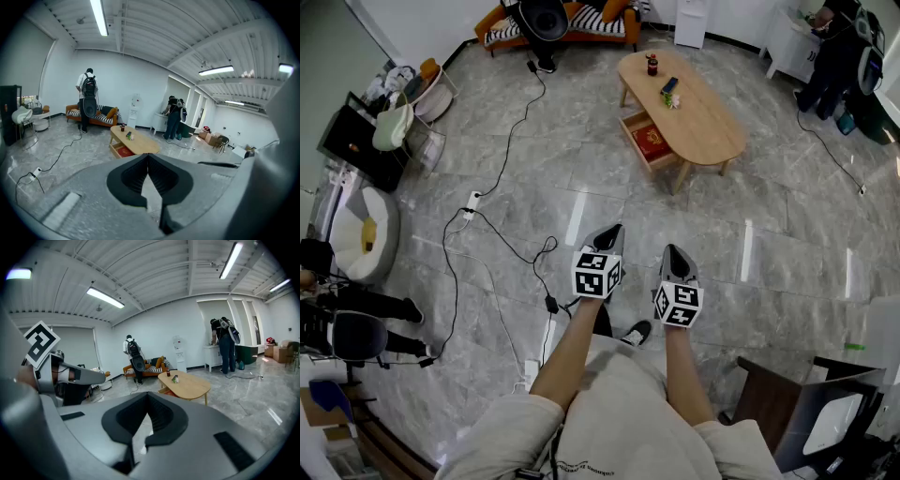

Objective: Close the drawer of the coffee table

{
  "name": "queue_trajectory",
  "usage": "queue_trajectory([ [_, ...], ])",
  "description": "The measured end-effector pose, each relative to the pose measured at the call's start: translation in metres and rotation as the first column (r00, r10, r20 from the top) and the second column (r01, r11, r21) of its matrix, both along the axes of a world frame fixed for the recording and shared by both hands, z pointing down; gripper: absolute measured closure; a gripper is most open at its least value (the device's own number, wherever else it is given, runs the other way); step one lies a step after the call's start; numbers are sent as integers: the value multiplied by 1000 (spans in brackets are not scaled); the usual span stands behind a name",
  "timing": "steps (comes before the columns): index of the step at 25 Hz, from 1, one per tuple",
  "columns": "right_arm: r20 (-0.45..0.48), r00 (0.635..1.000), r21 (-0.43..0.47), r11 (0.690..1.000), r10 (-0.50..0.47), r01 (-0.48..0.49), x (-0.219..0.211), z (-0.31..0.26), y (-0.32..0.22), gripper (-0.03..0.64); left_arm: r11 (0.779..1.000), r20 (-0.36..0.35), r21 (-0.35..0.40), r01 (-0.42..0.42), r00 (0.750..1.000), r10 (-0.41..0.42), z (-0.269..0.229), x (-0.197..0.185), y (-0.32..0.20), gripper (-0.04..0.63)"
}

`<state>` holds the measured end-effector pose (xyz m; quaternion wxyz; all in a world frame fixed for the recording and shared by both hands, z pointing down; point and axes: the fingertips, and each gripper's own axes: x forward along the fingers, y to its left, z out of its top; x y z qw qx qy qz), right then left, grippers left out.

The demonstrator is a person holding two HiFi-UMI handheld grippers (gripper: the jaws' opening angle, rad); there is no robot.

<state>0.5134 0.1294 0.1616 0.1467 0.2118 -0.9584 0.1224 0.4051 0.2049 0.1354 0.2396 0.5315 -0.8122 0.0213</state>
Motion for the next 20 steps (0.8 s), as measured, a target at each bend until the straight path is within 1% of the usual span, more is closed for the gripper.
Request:
queue_trajectory([
  [2,-4,1000,-3,1000,6,-6,-14,1,9,601,1000,-4,6,8,1000,-8,-2,-15,5,586],
  [3,-5,1000,-6,1000,2,-2,-21,1,13,601,1000,-7,12,26,1000,-26,-3,-25,10,586],
  [4,-5,1000,-11,1000,-7,7,-27,0,17,601,998,-13,21,60,998,-59,-5,-35,17,586],
  [6,0,1000,-25,999,-19,19,-33,-3,17,601,988,-34,46,148,989,-146,-11,-55,31,586],
  [7,4,1000,-30,999,-17,17,-33,-5,13,601,982,-48,61,177,983,-174,-14,-60,34,586],
  [8,7,1000,-33,999,-11,12,-33,-8,8,601,980,-59,73,186,981,-182,-16,-64,37,586],
  [10,29,1000,-46,999,4,-3,-37,-13,0,601,984,-62,75,161,986,-156,-16,-67,43,586],
  [13,84,996,-94,995,24,-16,-44,-19,-4,601,994,-61,56,94,994,-91,-10,-71,58,586],
  [17,54,998,-73,997,23,-19,-60,-19,0,601,998,-76,44,41,996,-37,-6,-100,70,586],
  [20,35,999,-69,997,32,-29,-75,-20,10,601,998,-82,68,7,997,-1,-14,-126,75,586],
])
